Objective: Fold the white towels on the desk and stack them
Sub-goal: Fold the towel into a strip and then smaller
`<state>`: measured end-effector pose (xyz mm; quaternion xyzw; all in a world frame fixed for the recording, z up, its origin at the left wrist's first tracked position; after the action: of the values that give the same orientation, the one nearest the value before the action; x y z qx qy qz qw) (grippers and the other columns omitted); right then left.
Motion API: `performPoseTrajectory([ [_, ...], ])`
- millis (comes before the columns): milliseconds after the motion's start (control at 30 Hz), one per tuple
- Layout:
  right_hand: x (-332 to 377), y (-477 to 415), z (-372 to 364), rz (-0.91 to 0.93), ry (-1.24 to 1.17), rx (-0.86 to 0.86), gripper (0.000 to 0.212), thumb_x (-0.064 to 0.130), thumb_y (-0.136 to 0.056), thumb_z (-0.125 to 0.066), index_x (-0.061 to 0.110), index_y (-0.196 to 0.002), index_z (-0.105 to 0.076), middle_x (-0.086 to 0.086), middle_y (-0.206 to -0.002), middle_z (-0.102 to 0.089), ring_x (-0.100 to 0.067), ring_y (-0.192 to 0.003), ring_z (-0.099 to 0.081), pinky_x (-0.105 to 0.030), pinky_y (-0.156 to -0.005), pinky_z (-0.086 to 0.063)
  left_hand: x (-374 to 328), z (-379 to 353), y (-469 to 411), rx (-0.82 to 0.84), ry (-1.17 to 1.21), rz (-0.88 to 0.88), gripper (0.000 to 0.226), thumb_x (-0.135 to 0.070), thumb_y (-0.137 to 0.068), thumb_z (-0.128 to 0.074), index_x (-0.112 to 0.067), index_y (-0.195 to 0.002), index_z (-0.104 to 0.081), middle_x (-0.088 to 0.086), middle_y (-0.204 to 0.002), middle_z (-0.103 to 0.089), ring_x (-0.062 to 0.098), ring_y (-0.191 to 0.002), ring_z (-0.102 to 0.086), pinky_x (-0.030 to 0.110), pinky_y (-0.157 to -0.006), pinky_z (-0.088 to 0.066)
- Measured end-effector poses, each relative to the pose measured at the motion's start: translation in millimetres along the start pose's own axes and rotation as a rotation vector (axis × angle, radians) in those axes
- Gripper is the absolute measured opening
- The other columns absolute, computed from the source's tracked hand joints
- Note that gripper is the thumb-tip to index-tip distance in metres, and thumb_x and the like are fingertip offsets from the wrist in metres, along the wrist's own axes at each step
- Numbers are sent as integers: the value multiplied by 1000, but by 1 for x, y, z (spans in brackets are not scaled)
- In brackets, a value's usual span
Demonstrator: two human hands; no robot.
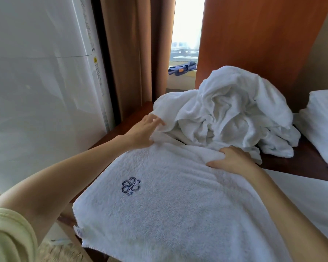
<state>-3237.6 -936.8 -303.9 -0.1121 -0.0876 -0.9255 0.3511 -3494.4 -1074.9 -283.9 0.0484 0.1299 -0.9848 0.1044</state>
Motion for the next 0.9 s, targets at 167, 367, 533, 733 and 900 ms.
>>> performPoseTrajectory([
  [167,-1,4,4,21,-184,14,48,44,-71,-81,19,-102,-54,7,-98,-58,-13,-89,-56,-28,-71,-48,-19,-2,-4,127,-189,-222,40,-22,-78,-71,-30,-116,-60,3,-149,-20,21,-137,-14,43,-109,-24],
  [367,-18,3,20,58,-170,31,39,36,-64,-87,34,-87,-56,17,-85,-57,-5,-81,-53,-24,-68,-42,-23,1,-8,260,-188,-156,26,-18,-80,-69,-20,-99,-51,-1,-103,-57,20,-94,-52,32,-82,-40],
  [533,-12,-7,31,94,-64,-316,21,23,-76,-80,18,-71,-60,2,-69,-60,-23,-70,-58,-28,-59,-38,-24,11,-16,32,-287,-61,21,-8,-90,-56,-16,-108,-51,1,-76,-57,21,-66,-53,30,-60,-39],
  [733,2,2,56,207,148,-692,23,13,-75,-80,6,-93,-67,-14,-98,-65,-36,-89,-59,-38,-73,-38,-16,48,-32,-100,-569,10,23,-19,-101,-43,-17,-113,-63,2,-101,-64,21,-90,-62,32,-78,-39],
  [900,21,56,36,495,169,-695,27,-6,-61,-80,10,-80,-69,-4,-75,-58,-30,-64,-62,-27,-49,-35,3,43,17,-39,-554,-185,42,-8,-98,-42,-26,-135,-51,1,-119,-52,15,-103,-49,28,-86,-37],
])
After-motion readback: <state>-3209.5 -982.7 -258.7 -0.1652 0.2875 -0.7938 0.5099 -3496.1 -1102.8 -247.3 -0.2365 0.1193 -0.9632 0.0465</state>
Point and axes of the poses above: each hand's wrist, its own y-axis away from the middle knuckle, its own z-axis out of the back of the hand, x = y × z, the point moved 3 cm from there along -y, towards the middle knuckle
